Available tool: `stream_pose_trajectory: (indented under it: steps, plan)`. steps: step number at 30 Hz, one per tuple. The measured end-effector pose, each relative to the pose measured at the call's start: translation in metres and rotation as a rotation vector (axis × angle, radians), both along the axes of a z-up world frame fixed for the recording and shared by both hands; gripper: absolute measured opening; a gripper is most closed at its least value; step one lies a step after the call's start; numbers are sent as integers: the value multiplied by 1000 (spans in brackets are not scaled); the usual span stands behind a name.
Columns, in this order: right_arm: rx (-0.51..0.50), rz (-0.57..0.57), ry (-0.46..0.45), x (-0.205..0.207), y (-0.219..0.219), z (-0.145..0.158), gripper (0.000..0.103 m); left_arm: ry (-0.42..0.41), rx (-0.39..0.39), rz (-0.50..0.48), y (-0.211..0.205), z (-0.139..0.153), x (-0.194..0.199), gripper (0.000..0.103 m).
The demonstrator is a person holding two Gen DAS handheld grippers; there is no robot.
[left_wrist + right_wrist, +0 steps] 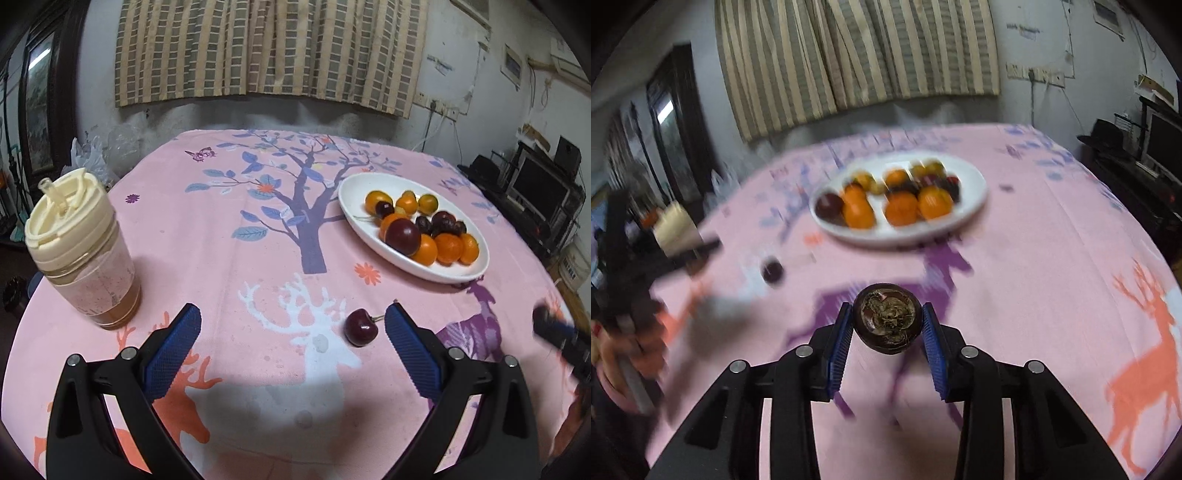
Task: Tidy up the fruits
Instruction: 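Grasp the last mangosteen with the right tool while the left tool grasps the paired cherries, then carry the mangosteen and cherries to the white plate and open both tools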
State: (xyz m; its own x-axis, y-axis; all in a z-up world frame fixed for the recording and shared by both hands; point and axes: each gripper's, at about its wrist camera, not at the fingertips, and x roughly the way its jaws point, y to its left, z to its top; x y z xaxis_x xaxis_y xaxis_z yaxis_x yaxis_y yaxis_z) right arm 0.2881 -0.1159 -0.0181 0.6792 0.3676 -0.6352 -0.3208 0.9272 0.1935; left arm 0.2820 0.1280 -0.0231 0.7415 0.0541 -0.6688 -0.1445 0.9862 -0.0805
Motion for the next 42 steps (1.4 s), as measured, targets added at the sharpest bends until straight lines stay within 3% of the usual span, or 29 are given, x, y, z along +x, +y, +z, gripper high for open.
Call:
stream_pose_trajectory:
  steps: [3, 5, 7, 11, 22, 27, 30, 37, 42]
  plan:
    - [64, 11, -41, 17, 8, 5, 38, 2, 39, -74, -13, -9, 5, 97]
    - [74, 28, -33, 20, 10, 2, 38, 19, 51, -151, -24, -17, 12, 81]
    - [63, 29, -18, 18, 9, -1, 38, 46, 56, -218, -34, -25, 21, 73]
    - [71, 26, 14, 18, 5, -4, 38, 83, 95, -274, -48, -38, 35, 66]
    - [44, 55, 22, 13, 13, -5, 38, 163, 53, -308, -50, -51, 55, 46]
    - [28, 49, 18, 14, 13, -7, 38, 176, 63, -303, -53, -54, 55, 31]
    - [17, 45, 11, 13, 13, -7, 38, 177, 50, -300, -53, -52, 51, 29]
    - [-9, 30, -15, 12, 15, -6, 38, 107, -3, -308, -60, -22, 29, 29]
    - [-16, 6, -37, 27, 17, 10, 38, 38, -33, -320, -73, 25, 52, 29]
